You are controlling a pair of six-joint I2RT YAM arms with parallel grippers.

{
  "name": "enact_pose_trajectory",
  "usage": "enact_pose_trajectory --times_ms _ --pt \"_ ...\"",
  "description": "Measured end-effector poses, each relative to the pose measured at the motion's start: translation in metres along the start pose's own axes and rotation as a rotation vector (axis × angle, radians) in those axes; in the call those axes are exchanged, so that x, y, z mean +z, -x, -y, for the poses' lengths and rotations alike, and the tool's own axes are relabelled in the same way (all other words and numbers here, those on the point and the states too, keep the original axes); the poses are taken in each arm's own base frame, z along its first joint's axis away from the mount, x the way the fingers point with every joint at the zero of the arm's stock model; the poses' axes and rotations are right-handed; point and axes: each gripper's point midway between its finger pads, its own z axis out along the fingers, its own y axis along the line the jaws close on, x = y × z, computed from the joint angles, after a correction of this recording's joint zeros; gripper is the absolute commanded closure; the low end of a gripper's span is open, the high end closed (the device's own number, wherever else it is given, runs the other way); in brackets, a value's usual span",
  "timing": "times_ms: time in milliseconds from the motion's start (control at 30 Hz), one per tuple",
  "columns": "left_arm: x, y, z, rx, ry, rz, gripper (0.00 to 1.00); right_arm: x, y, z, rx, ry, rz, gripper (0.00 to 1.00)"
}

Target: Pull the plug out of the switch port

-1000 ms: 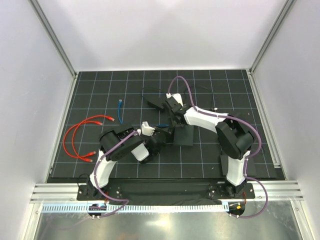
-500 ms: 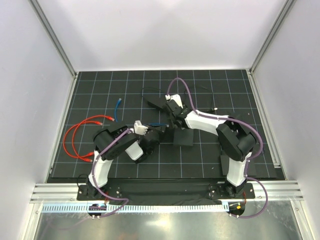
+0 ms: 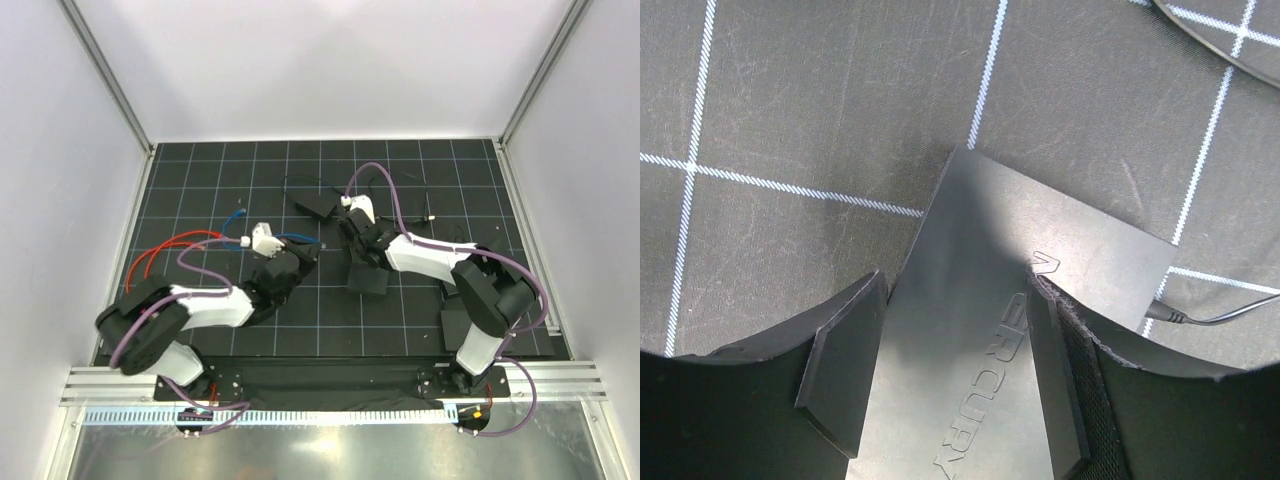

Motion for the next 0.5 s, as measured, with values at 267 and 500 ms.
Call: enact_pose_trajectory --times_ms 267,500 --pt "-0.005 0.059 -0.008 0.165 0.102 -0.041 1.00 0.000 -0.002 -0.003 0.001 0.015 -0.005 0.35" --pt "-0.005 0.130 -0.042 0.236 0.247 -0.103 1.00 0.001 -0.001 -0.003 0.004 0.020 0.001 0.35"
